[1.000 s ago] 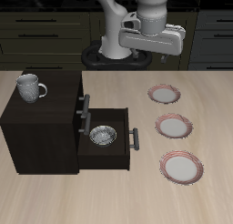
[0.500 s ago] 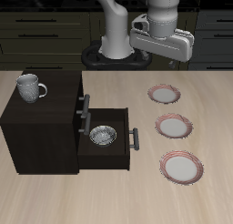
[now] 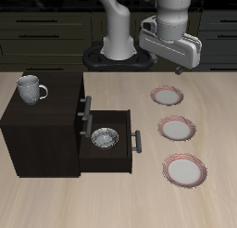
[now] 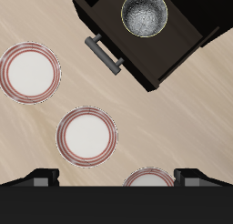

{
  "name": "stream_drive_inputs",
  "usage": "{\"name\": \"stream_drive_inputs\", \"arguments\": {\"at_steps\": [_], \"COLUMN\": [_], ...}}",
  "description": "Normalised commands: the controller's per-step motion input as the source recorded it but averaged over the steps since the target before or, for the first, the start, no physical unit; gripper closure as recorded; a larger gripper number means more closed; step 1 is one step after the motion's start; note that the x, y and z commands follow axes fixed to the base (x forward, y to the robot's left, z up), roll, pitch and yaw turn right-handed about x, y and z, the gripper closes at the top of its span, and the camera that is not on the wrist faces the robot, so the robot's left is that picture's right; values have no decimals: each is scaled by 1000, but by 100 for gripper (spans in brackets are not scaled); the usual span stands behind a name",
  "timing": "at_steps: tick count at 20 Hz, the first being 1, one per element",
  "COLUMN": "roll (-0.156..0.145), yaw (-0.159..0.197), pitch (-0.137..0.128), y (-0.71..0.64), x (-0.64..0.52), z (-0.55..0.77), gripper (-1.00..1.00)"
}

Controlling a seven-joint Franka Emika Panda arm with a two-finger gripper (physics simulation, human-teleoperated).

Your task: Close the bottom drawer

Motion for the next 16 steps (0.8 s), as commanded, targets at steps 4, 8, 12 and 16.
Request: {"name": "stream_drive_inputs", "arguments": {"at_steps": [4,8,12,16], "roll": [-17,24,49,56], "yaw": [-130,-139,-116,-50], "pitch": [-35,-36,-53,-24], "y": [108,168,312,277], "x": [117,112,41,88], "z": [-6,-6,-46,-74], "gripper": [-100,-100,-100,-100]}}
